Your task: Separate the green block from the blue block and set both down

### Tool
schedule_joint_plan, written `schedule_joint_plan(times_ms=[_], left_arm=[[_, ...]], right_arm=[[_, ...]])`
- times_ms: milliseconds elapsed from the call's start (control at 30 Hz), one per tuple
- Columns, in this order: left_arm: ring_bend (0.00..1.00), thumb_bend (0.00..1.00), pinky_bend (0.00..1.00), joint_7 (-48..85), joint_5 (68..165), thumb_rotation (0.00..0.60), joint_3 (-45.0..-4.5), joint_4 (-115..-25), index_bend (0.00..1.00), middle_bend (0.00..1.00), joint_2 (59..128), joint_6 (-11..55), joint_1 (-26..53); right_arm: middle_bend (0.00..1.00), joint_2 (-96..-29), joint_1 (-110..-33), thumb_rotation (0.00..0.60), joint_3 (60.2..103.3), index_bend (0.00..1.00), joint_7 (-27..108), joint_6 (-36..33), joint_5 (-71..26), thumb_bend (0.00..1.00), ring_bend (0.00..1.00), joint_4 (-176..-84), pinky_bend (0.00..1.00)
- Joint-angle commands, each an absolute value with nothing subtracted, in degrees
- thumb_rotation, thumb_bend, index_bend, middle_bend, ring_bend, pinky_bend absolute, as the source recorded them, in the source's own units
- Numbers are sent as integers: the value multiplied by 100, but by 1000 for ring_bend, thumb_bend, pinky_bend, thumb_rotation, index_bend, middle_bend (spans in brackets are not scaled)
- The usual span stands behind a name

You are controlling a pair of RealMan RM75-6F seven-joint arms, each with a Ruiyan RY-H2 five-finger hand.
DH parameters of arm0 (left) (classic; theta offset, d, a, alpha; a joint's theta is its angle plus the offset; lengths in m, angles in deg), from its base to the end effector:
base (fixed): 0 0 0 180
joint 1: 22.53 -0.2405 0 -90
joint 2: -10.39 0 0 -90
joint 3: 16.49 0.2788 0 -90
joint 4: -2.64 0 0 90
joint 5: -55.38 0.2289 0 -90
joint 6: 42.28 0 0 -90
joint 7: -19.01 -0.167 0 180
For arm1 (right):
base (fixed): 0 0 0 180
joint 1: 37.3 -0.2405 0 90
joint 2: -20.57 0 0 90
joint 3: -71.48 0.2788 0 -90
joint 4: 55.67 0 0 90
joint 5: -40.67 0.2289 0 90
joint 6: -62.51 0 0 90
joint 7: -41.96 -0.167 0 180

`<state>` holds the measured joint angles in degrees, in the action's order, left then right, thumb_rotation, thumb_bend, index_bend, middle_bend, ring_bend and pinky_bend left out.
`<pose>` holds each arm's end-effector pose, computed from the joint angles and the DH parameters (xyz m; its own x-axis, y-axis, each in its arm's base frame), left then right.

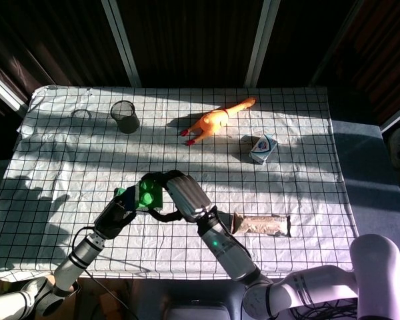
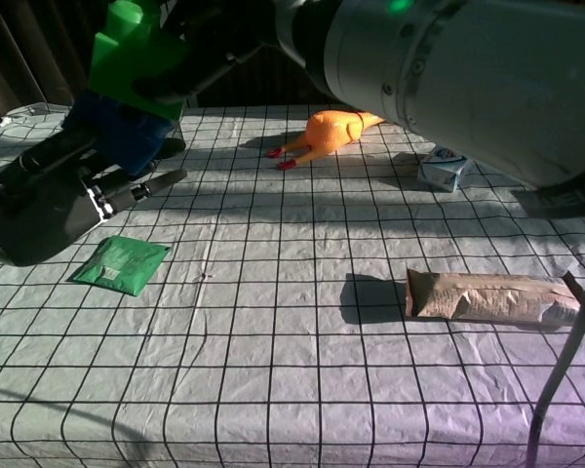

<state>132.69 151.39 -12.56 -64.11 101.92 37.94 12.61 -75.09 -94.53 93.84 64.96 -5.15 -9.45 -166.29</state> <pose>-0.2081 0.3257 -0.0230 -0.8010 0.5979 -0.0299 0.1341 0.2279 0.9644 0.0591 -0.3276 -0.0250 -0.0344 -0.3615 0.9317 -0.8540 -0.4736 -0.2153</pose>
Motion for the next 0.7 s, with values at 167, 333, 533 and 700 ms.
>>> schedule_joint_plan(times_ms=[167, 333, 533, 700], left_arm=[[435, 760, 213, 13469, 15083, 600, -1317, -6391, 791, 822, 10111, 3878, 1196], [436, 762, 247, 13550, 15084, 600, -1339, -6339, 792, 823, 10036, 3974, 1139], [437, 764, 269, 13300, 14982, 600, -1312, -6136, 791, 824, 9777, 4002, 975], [437, 738, 260, 11207, 14613, 600, -1247, -5788, 792, 824, 9510, 3557, 731]], right_arm=[[701, -7244, -9303, 600, 9501, 964, 6279, -510, -978, 347, 532, -16789, 267], [701, -6941, -9138, 600, 9610, 964, 6034, -492, -984, 348, 532, -16877, 267], [701, -6349, -8766, 600, 9667, 964, 5581, -446, -1104, 347, 532, -16892, 267], [702, -5825, -8446, 600, 9368, 964, 5574, -322, -1127, 347, 532, -16575, 267]])
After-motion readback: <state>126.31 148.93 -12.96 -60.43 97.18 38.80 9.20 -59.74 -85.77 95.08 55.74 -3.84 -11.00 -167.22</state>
